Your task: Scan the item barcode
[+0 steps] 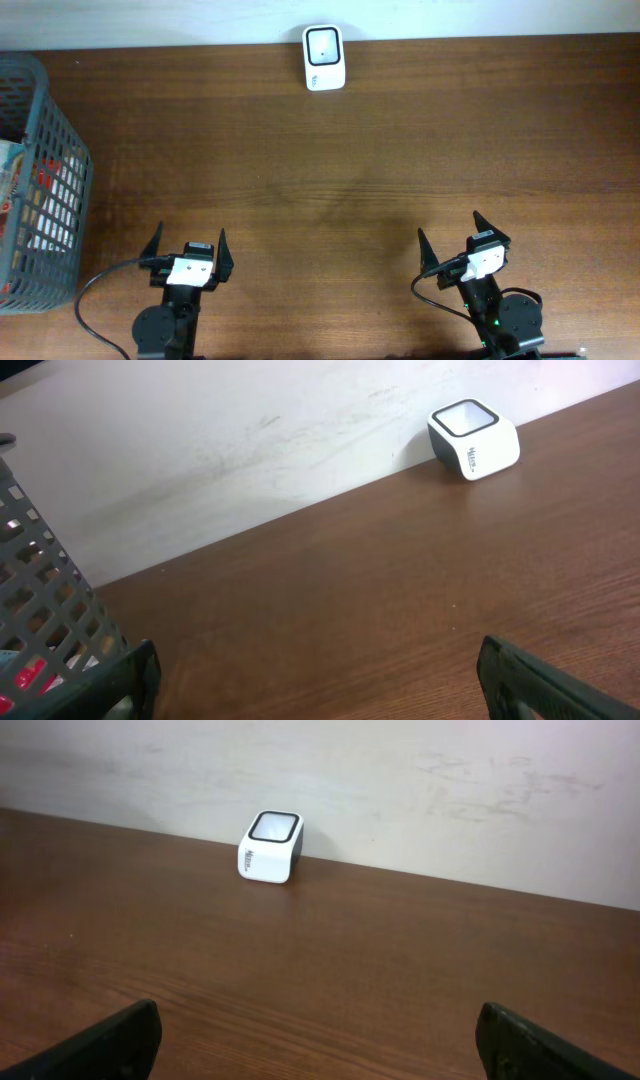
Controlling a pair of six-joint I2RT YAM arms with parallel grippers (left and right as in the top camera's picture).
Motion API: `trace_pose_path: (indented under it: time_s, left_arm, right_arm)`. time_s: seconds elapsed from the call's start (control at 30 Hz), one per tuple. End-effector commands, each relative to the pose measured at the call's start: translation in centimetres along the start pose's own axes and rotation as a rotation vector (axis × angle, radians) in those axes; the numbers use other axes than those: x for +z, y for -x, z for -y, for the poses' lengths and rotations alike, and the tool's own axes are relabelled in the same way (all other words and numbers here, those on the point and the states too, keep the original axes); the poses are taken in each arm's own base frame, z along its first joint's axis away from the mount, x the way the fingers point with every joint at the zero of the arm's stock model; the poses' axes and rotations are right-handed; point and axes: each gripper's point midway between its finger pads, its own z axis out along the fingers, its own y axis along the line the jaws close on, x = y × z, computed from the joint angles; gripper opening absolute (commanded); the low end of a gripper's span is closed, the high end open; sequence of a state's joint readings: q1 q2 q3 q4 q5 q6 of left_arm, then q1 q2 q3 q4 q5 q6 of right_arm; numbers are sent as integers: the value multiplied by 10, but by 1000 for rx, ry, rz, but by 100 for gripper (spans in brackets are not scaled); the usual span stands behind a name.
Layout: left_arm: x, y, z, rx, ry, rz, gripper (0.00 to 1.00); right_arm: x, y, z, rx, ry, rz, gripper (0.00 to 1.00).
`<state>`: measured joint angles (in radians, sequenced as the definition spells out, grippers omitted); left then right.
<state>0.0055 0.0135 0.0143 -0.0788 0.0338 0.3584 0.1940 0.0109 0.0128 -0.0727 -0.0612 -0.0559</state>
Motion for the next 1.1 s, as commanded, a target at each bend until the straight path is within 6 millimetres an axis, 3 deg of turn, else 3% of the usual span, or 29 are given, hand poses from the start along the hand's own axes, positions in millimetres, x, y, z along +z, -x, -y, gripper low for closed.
trace_pose_path:
  time_s: [0.0, 0.13, 0.2, 0.6, 0.7, 0.83, 1.07]
  left_arm:
    - [0, -1, 1, -5, -2, 1, 99]
    - [0, -1, 1, -14, -2, 1, 99]
    - [0, 4, -1, -77, 4, 20, 99]
    - [-7, 28, -8, -84, 4, 44, 99]
    - [-11, 43, -13, -84, 0, 36, 99]
    - [-12, 77, -21, -83, -28, 39, 99]
    - [3, 123, -23, -95, -157, -71, 99]
  right_arm:
    - [0, -3, 2, 1, -13, -3, 99]
    - [0, -3, 2, 1, -13, -3, 99]
    - [0, -3, 2, 1, -13, -3, 99]
    - [0, -3, 2, 1, -13, -3, 99]
    - [0, -3, 2, 1, -13, -3, 99]
    - [0, -3, 2, 1, -13, -3, 99]
    - [0, -3, 2, 1, -13, -3, 99]
